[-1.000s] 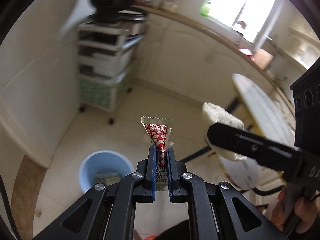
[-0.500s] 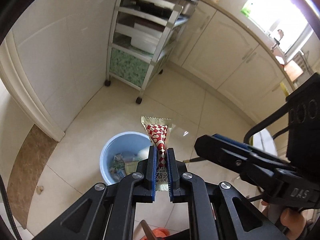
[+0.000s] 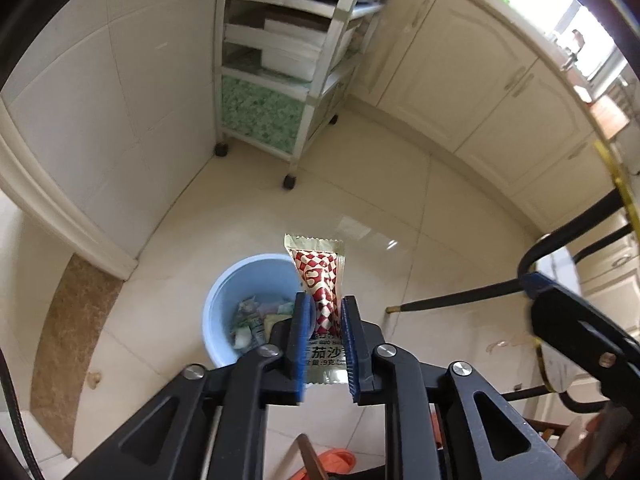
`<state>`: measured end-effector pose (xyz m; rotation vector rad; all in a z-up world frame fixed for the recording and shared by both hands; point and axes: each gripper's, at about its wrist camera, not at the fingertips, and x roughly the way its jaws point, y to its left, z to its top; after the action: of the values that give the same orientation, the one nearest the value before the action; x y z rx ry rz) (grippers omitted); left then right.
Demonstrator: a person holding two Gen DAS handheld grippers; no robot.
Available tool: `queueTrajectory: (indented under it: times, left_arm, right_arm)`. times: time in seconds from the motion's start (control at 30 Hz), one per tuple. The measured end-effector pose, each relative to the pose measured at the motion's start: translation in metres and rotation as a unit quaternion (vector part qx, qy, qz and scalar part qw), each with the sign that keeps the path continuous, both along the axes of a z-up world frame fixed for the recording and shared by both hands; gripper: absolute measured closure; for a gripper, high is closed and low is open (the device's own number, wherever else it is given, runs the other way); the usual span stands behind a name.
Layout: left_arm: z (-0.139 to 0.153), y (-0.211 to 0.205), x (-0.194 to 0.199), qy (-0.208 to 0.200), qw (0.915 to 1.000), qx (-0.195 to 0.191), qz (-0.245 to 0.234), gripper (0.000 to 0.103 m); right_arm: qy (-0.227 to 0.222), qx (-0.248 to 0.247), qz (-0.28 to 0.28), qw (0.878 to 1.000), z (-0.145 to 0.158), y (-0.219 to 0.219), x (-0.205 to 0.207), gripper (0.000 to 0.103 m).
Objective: Collect trash
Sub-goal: 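Open the right tool over the bin while the left tool releases the wrapper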
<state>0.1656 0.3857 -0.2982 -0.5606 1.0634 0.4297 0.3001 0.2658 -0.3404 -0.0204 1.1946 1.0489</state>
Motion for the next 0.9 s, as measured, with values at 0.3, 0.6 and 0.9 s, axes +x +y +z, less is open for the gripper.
queueTrajectory:
  times: [0.3, 0.6, 0.9]
  left_arm:
    - [0.019, -0.016, 0.012, 0.0, 0.9997, 0.022, 0.009, 0.04]
    - [0.07, -0.064, -0.018, -0.048, 0.9965, 0.068, -0.006, 0.027]
    - [0.156, -0.168, -0.047, -0.139, 0.9779, 0.144, -0.061, 0.006]
  right_arm:
    - [-0.035, 0.01, -0.024, 0.999, 0.026, -0.025, -0.004, 0.025]
    - [-0.104, 0.008, -0.066, 0.992, 0.081, -0.072, -0.017, 0.007]
    - [-0.157, 0.011, -0.136, 0.978, 0.148, -0.157, -0.036, 0.0]
